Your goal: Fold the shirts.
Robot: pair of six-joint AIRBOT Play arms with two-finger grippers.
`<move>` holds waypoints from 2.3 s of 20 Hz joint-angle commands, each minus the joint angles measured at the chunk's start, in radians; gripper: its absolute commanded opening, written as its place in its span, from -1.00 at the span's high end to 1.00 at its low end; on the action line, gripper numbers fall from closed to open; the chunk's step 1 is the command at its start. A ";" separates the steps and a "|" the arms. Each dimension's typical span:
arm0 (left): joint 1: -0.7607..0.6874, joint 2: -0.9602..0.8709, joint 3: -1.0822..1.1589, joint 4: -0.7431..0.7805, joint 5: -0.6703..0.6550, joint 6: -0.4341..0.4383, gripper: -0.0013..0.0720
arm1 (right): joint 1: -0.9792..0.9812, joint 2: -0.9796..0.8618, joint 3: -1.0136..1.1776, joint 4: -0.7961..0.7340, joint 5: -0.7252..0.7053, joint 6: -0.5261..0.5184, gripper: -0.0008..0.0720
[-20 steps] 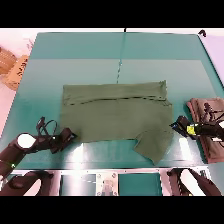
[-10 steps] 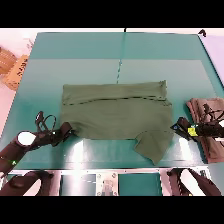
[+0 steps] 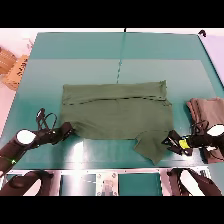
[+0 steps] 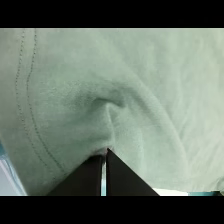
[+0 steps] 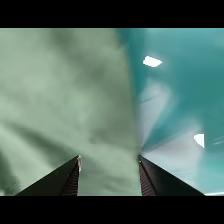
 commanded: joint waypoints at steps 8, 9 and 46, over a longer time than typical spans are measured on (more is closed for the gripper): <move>0.000 0.003 0.236 0.335 -0.360 -0.053 0.92 | 0.043 0.048 0.137 -0.030 0.132 -0.005 0.93; 0.000 0.003 0.280 0.427 -0.424 -0.083 0.91 | 0.043 0.068 0.150 -0.053 0.149 0.019 0.93; 0.000 -0.993 1.527 0.468 -0.496 0.056 -0.85 | -0.052 -1.017 1.212 0.277 0.158 -0.478 -0.70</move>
